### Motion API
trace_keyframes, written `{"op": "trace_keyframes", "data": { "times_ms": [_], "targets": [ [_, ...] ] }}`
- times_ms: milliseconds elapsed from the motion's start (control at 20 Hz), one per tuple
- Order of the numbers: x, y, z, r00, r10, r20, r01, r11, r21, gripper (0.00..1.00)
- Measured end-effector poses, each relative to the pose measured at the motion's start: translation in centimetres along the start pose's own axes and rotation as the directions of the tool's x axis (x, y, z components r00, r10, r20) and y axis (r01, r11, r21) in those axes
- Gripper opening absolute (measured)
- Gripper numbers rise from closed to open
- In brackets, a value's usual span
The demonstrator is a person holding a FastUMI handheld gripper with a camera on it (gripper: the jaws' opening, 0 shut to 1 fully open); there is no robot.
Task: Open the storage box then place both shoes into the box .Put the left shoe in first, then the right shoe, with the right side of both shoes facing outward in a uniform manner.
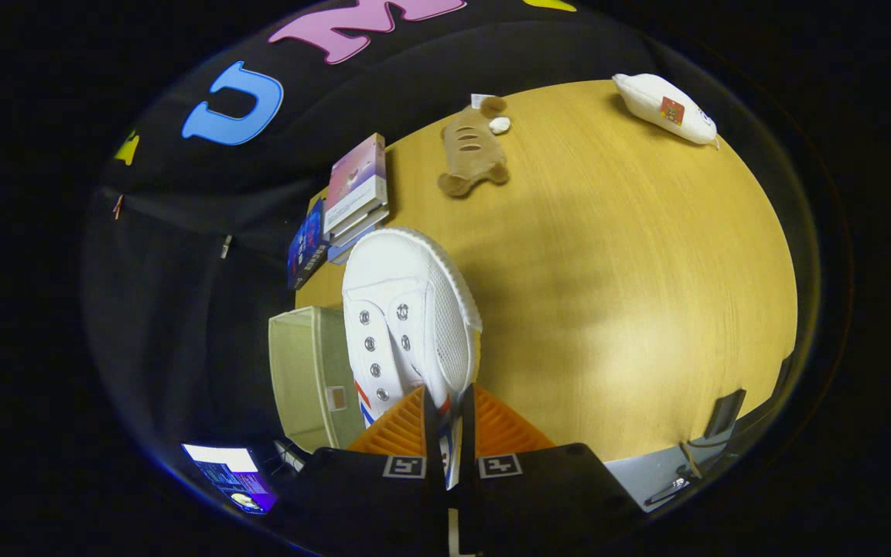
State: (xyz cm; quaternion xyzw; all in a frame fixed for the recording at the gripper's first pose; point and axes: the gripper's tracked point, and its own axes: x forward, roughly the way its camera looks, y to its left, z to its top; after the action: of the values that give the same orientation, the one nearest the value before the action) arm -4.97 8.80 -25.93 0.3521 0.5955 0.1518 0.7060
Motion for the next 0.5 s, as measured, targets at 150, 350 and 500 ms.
{"op": "trace_keyframes", "data": {
  "times_ms": [150, 350, 500],
  "targets": [
    [0.2, 4.8, -0.9, 0.999, 0.054, 0.004, -0.054, 0.999, -0.006, 0.1],
    [1.4, 10.2, -2.0, 0.996, 0.088, 0.009, -0.087, 0.996, -0.018, 0.1],
    [2.9, 13.5, -3.2, 0.996, 0.095, -0.003, -0.095, 0.995, -0.03, 0.1]
  ]
}}
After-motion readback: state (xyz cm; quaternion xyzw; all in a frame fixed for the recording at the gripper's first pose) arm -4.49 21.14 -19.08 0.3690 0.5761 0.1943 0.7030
